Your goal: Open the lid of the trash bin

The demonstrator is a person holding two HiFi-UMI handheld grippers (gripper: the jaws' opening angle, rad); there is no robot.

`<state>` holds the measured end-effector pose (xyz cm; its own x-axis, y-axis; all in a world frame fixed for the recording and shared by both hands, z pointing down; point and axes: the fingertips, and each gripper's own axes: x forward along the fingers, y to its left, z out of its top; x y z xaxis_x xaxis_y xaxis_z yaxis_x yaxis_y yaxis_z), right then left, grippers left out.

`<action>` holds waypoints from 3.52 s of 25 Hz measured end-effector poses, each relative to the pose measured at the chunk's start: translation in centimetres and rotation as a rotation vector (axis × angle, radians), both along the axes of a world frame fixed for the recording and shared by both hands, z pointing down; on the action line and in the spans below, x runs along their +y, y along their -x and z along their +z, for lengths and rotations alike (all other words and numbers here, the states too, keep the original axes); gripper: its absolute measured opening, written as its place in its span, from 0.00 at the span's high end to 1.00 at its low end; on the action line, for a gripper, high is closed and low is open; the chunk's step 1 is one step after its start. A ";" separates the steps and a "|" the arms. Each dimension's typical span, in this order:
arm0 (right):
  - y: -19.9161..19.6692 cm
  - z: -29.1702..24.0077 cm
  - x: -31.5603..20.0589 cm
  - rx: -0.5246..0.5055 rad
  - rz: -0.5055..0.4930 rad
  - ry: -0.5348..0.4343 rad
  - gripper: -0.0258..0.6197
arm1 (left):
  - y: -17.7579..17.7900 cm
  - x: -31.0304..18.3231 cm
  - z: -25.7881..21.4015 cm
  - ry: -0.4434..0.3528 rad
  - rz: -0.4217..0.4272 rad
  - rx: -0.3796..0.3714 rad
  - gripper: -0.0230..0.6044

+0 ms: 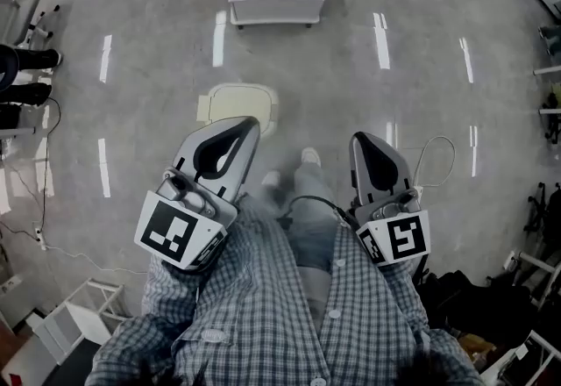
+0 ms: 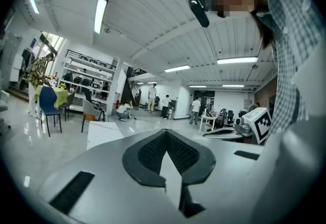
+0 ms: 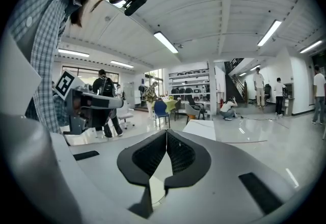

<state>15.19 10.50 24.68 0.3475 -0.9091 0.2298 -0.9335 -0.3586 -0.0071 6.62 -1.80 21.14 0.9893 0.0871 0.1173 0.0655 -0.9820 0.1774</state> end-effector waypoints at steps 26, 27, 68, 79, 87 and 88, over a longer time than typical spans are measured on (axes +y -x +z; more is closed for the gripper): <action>-5.9 7.0 -6.6 -0.048 -0.612 0.129 0.93 | -0.6 -0.3 3.9 0.077 -0.581 -0.112 0.96; -5.7 7.8 -6.9 -0.048 -0.636 0.142 0.93 | -0.4 -0.2 4.4 0.085 -0.599 -0.116 0.96; 1.2 48.6 -13.9 -0.007 -0.954 0.644 0.93 | 3.5 -0.1 34.6 0.337 -0.655 -0.349 0.96; 1.0 55.2 -13.9 -0.004 -0.931 0.756 0.93 | 3.8 0.1 36.9 0.362 -0.650 -0.378 0.96; 0.3 57.6 -13.0 -0.007 -0.914 0.807 0.93 | 3.9 0.0 37.4 0.370 -0.655 -0.379 0.96; 0.4 57.6 -13.0 -0.010 -0.909 0.807 0.93 | 3.9 0.0 37.4 0.368 -0.654 -0.381 0.96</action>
<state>14.82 -2.54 82.33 -0.3477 -0.4143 0.8411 -0.8477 0.5222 -0.0932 2.70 -1.80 58.56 0.7525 -0.3916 0.5295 -0.6255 -0.6765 0.3887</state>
